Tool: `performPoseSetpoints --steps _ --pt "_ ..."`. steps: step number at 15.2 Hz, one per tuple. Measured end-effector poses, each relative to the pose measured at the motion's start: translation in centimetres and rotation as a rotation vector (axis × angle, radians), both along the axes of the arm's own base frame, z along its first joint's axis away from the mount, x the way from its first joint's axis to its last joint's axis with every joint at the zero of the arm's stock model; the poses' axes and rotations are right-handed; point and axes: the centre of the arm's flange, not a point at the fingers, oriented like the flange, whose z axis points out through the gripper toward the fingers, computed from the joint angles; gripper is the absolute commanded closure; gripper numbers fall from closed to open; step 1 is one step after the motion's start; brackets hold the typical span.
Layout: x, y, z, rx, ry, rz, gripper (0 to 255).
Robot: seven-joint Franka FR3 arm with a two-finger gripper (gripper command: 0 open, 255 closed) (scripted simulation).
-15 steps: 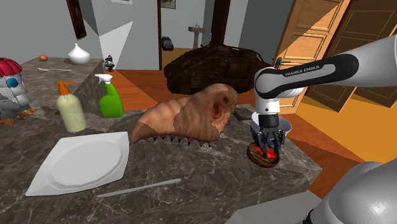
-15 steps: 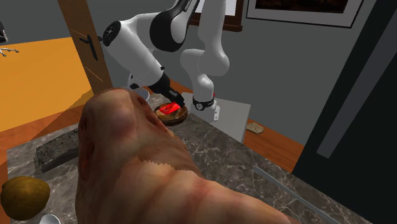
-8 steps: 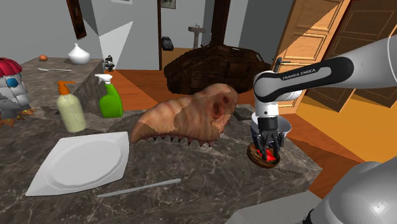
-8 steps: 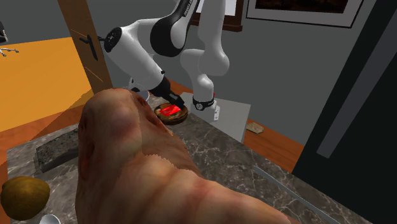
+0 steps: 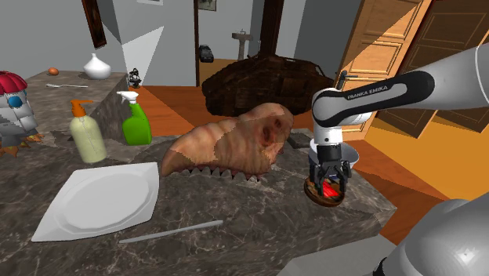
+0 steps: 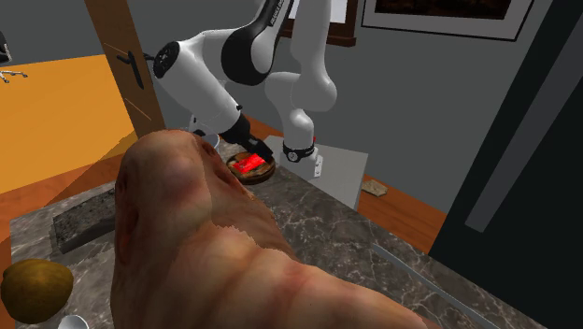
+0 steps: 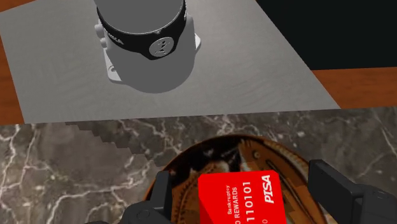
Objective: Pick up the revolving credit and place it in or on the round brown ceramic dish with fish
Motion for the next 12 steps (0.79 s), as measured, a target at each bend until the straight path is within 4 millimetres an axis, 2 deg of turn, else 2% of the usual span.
performPoseSetpoints --steps 2,5,7,12 --pt "0.5 -0.2 0.5 0.000 0.000 0.000 0" --pt "1.8 -1.0 3.0 0.000 -0.001 0.000 0" --pt "2.3 -1.1 3.8 0.000 -0.001 0.000 0" --pt "2.5 -1.1 4.1 0.000 0.000 0.000 0"
